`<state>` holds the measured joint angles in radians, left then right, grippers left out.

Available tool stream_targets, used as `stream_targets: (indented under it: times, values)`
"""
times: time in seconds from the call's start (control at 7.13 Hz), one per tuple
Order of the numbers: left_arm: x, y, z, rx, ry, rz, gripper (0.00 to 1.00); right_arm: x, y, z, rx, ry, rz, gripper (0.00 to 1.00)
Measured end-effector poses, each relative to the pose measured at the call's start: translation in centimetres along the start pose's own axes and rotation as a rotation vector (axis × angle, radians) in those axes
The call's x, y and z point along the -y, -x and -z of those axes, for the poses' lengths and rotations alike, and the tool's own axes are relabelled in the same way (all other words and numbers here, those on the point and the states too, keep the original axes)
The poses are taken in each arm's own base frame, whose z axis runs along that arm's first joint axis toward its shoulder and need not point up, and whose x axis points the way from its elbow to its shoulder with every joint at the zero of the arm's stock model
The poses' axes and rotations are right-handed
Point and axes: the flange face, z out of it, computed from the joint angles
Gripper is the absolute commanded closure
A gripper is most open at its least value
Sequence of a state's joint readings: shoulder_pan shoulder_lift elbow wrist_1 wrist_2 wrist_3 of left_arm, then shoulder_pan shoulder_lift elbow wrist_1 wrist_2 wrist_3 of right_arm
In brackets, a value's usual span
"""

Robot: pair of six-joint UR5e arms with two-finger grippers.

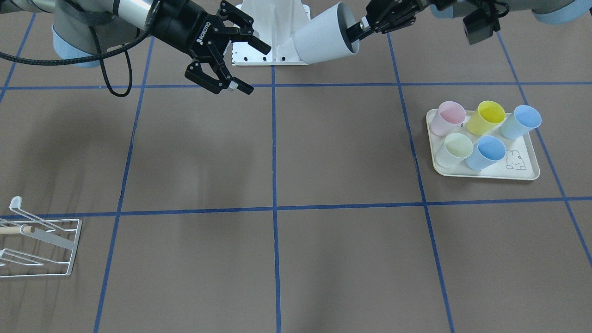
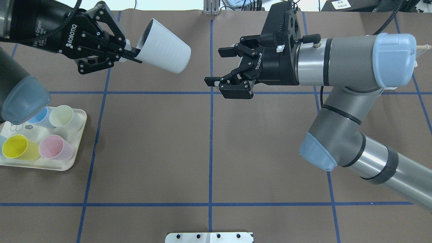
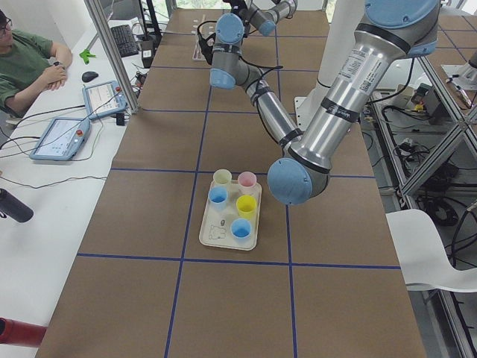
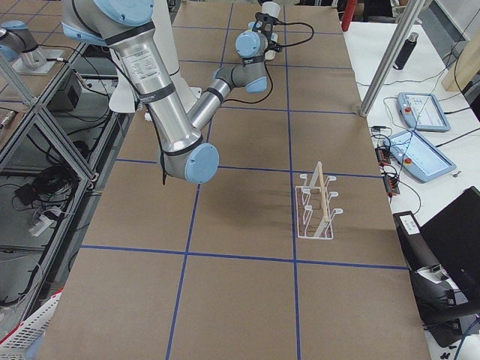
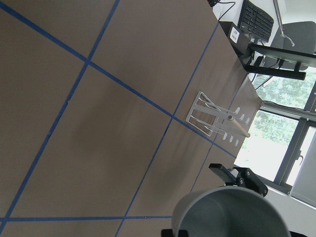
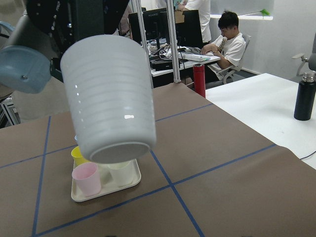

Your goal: Transfer IKEA cup to right arm and place on rack

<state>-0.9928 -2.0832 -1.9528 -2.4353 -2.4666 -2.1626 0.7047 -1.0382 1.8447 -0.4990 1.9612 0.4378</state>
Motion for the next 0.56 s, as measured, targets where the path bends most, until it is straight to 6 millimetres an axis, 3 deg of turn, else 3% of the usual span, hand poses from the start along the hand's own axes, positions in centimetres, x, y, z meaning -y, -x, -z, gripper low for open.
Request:
stream_targets:
  times: [0.56]
  values:
    - [-0.39, -0.43, -1.12, 0.005, 0.015, 0.001, 1.0, 0.2, 0.81, -0.39, 0.013, -0.012, 0.07, 0.14]
